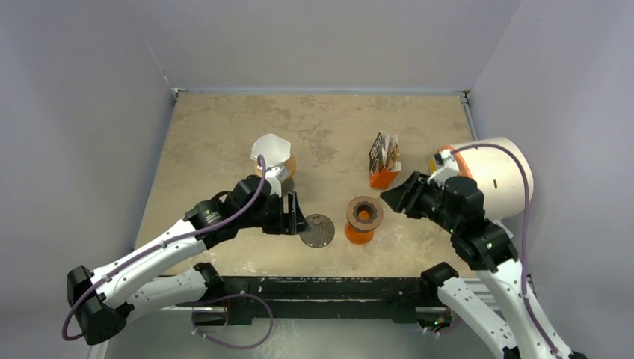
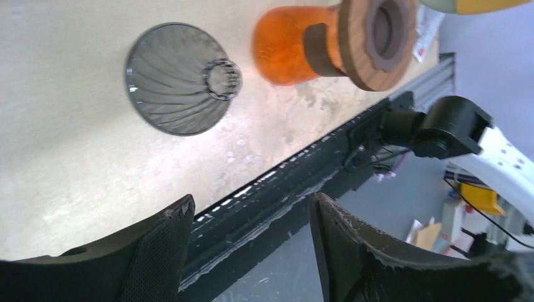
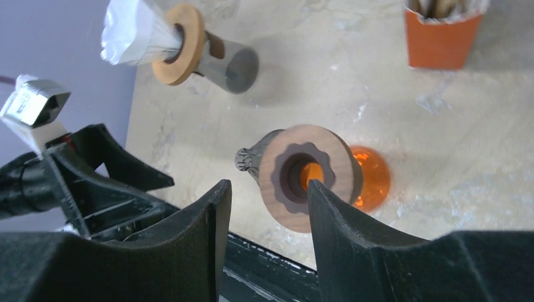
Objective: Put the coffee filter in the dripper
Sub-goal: Place the dripper holder onto the coffee server, then pick up the coffee dripper from the center of the board.
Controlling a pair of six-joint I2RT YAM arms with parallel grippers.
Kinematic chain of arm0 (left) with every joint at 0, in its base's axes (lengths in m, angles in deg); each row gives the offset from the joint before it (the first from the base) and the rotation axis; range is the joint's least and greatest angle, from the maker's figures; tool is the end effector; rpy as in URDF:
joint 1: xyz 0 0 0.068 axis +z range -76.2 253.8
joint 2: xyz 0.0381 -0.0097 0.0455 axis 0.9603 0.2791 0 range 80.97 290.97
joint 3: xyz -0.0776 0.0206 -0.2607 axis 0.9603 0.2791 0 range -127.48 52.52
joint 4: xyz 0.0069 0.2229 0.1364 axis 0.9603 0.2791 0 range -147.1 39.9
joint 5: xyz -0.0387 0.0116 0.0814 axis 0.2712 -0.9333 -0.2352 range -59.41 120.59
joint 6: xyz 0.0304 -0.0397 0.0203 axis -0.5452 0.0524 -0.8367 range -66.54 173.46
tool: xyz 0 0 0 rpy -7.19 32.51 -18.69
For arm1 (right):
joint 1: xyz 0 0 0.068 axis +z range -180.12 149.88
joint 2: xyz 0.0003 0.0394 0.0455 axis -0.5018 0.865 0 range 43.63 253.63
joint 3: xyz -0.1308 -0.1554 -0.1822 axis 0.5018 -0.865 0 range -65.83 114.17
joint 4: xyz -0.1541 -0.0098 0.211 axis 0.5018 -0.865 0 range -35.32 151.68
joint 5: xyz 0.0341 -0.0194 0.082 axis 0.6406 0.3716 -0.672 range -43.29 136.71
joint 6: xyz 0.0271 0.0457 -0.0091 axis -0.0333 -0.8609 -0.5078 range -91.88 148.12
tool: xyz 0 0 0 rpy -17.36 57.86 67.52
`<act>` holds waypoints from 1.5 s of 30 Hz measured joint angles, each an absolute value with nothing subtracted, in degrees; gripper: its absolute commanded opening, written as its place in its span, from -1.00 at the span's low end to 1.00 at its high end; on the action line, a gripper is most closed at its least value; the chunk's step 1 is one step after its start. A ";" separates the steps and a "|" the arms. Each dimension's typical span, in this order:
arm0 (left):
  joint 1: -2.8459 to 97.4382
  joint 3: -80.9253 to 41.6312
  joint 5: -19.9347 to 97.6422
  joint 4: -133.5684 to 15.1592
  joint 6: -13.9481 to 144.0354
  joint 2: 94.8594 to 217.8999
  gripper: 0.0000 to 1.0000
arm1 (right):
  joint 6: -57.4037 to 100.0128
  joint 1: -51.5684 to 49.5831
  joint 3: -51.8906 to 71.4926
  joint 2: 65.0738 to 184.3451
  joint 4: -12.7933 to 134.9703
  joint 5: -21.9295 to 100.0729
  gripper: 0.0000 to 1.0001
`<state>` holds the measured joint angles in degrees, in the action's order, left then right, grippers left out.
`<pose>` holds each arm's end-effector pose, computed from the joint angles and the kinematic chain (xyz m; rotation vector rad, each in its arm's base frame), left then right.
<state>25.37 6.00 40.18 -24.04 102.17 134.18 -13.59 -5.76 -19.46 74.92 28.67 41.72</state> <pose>0.1256 -0.1506 0.2862 0.0918 2.4911 -1.0141 0.1075 0.0522 0.3386 0.2362 1.9636 0.8561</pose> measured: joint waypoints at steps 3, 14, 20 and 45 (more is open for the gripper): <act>24.85 6.00 35.78 -21.77 102.35 133.31 0.29 | -8.13 -5.76 -13.80 81.67 28.84 38.11 0.06; 24.85 4.69 25.29 -15.61 99.59 123.69 0.32 | 3.04 -0.27 -4.03 94.41 28.32 32.30 0.13; 24.85 0.89 21.16 -12.09 94.74 119.87 0.33 | 6.64 14.06 2.85 103.27 27.23 37.63 0.15; 24.85 2.66 12.42 -10.71 79.31 103.52 0.36 | 9.66 30.70 9.47 134.91 23.79 53.08 0.23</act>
